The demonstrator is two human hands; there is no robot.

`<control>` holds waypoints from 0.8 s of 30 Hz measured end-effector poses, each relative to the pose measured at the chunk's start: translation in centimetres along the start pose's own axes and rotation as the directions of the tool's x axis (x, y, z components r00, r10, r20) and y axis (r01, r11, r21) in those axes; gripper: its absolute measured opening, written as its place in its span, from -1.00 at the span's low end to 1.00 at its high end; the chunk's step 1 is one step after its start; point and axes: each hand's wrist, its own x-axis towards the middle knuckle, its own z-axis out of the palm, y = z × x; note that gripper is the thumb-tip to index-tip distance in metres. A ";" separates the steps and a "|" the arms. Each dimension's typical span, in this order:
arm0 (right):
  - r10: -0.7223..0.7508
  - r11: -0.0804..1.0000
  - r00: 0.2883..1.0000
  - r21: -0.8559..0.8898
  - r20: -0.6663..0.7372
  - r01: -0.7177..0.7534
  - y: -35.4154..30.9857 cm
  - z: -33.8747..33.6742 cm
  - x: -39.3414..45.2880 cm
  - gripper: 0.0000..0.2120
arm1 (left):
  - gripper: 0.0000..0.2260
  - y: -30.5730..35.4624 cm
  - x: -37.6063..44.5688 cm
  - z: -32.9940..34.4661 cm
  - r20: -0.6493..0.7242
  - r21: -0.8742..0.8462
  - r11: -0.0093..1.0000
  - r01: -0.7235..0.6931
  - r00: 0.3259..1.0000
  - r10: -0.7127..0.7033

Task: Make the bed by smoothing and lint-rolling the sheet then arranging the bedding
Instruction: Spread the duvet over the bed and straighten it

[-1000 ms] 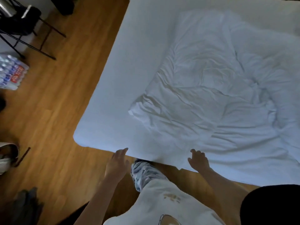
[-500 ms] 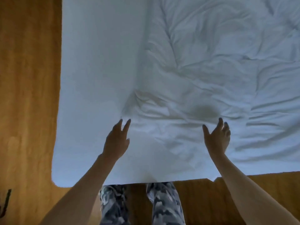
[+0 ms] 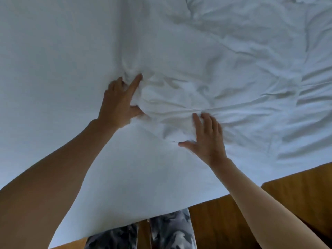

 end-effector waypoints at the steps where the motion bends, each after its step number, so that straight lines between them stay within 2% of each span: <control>1: 0.034 0.999 0.998 -0.011 -0.059 -0.035 0.2 0.2 0.4 -0.12 | -0.19 0.3 0.2 -0.2 -0.004 -0.029 0.999 0.022 1.000 -0.022; 4: 0.190 0.981 0.975 -0.001 -0.117 -0.192 -1.0 -0.4 2.6 -0.38 | -0.55 1.4 0.2 -0.2 0.023 -0.138 0.990 0.032 0.999 -0.029; 7: 0.332 0.938 0.940 0.080 0.074 -0.337 -1.9 -1.9 4.1 -0.62 | -0.70 2.5 -1.4 -0.2 0.080 -0.433 0.891 0.135 0.991 -0.112; 9: 0.305 0.945 0.948 0.098 0.088 -0.313 -1.4 -2.0 3.7 -0.69 | -0.81 2.7 -4.1 -0.2 0.147 -0.521 0.827 0.211 0.977 -0.156; 11: 0.217 0.965 0.974 0.138 0.060 -0.223 -1.1 -2.8 1.7 -0.74 | -0.87 3.2 -8.4 0.1 0.221 -0.562 0.777 0.285 0.956 -0.192; 14: 0.069 0.982 0.997 0.179 -0.040 -0.060 -0.7 -3.9 -2.5 -0.70 | -0.82 5.3 -14.5 -0.2 0.308 -0.656 0.654 0.377 0.925 -0.224; 17: 0.006 0.970 0.994 0.243 -0.105 0.020 0.5 -6.5 -3.8 -0.67 | -0.82 7.1 -16.8 -1.3 0.306 -0.710 0.585 0.391 0.920 -0.244; 20: -0.025 0.972 0.998 0.234 -0.057 0.038 1.0 -7.7 -3.5 -0.66 | -0.86 7.0 -16.8 -1.7 0.302 -0.662 0.642 0.387 0.922 -0.243; 21: -0.021 0.978 1.000 0.209 0.005 0.020 0.8 -7.4 -3.5 -0.66 | -0.86 6.5 -16.6 -1.4 0.322 -0.597 0.701 0.390 0.917 -0.237; 23: 0.038 0.991 0.971 0.118 0.236 -0.068 -0.2 -5.9 -3.7 -0.71 | -0.80 4.8 -15.8 -0.4 0.384 -0.391 0.827 0.403 0.888 -0.252; 24: 0.059 0.992 0.950 0.091 0.306 -0.091 -0.6 -5.1 -4.0 -0.71 | -0.74 4.0 -15.4 -0.2 0.407 -0.329 0.849 0.413 0.873 -0.267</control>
